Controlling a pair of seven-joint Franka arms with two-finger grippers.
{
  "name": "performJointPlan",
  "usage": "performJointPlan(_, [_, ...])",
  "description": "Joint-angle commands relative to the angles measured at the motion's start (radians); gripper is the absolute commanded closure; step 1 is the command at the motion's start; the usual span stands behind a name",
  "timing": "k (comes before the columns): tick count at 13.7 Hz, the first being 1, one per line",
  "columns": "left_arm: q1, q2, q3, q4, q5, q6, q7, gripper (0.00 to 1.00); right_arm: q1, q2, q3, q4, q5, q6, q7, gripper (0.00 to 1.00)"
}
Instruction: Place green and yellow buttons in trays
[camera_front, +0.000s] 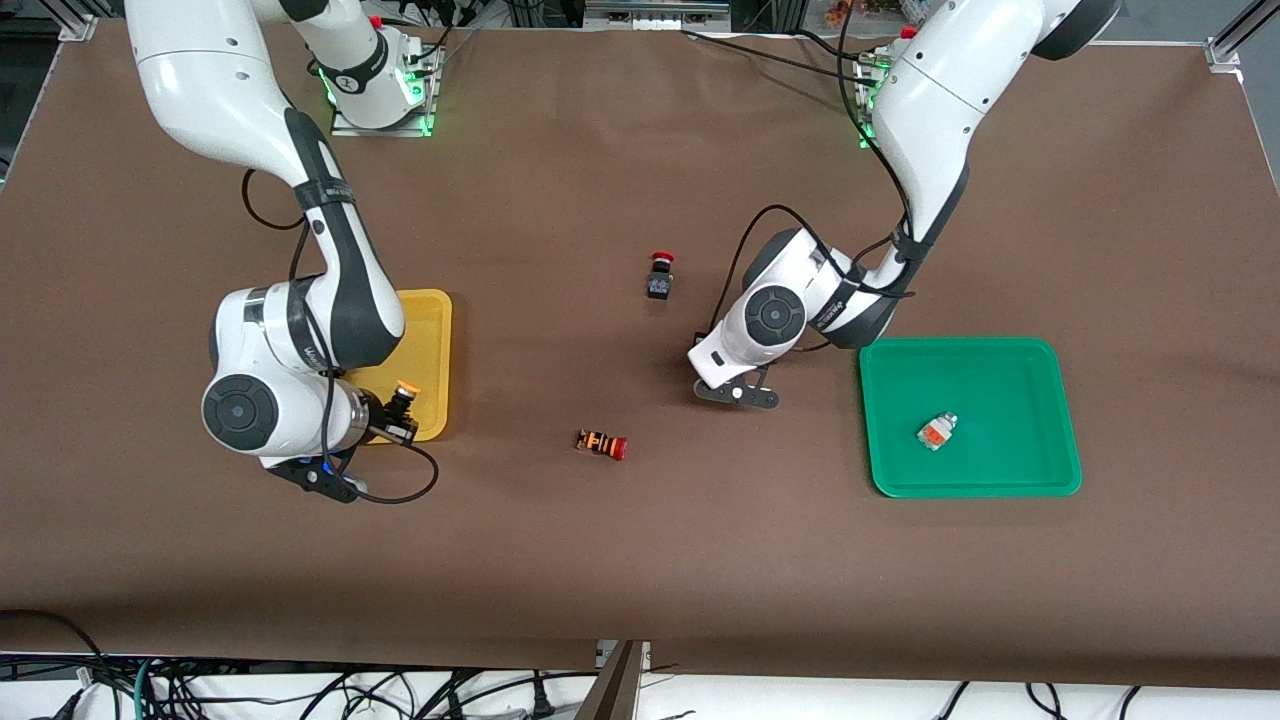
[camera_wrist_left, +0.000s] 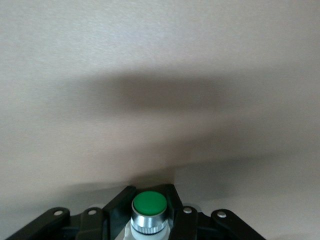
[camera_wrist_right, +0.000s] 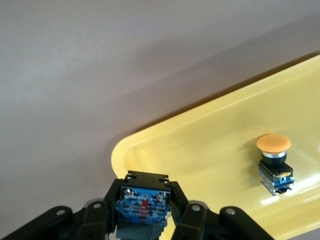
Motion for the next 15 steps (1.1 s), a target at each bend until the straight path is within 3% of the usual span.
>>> performJointPlan(1, [0.053, -0.05, 0.0, 0.043, 0.023, -0.123, 0.063, 0.86, 0.003, -0.067, -0.003, -0.129, 0.015, 0.047, -0.087, 1.0])
performJointPlan(4, [0.154, -0.059, 0.005, 0.126, 0.024, -0.249, 0.232, 0.86, 0.001, -0.174, -0.02, -0.376, 0.016, 0.235, -0.159, 1.0])
performJointPlan(8, [0.338, -0.065, 0.02, 0.147, 0.049, -0.297, 0.532, 0.86, 0.0, -0.222, -0.042, -0.51, 0.018, 0.332, -0.194, 1.0])
performJointPlan(10, [0.404, -0.067, 0.031, 0.149, 0.167, -0.294, 0.664, 0.86, -0.002, -0.245, -0.042, -0.582, 0.018, 0.396, -0.194, 1.0])
performJointPlan(11, [0.433, -0.067, 0.03, 0.149, 0.208, -0.288, 0.706, 0.84, -0.003, -0.248, -0.042, -0.595, 0.018, 0.415, -0.193, 0.71])
performJointPlan(12, [0.448, -0.067, 0.03, 0.149, 0.222, -0.288, 0.729, 0.76, -0.003, -0.25, -0.042, -0.593, 0.018, 0.417, -0.193, 0.25])
performJointPlan(13, [0.45, -0.067, 0.031, 0.146, 0.227, -0.288, 0.732, 0.72, -0.003, -0.254, -0.052, -0.589, 0.018, 0.417, -0.185, 0.04])
performJointPlan(15, [0.476, -0.068, 0.031, 0.147, 0.262, -0.286, 0.793, 0.71, -0.005, -0.289, -0.071, -0.586, 0.018, 0.4, -0.184, 0.01])
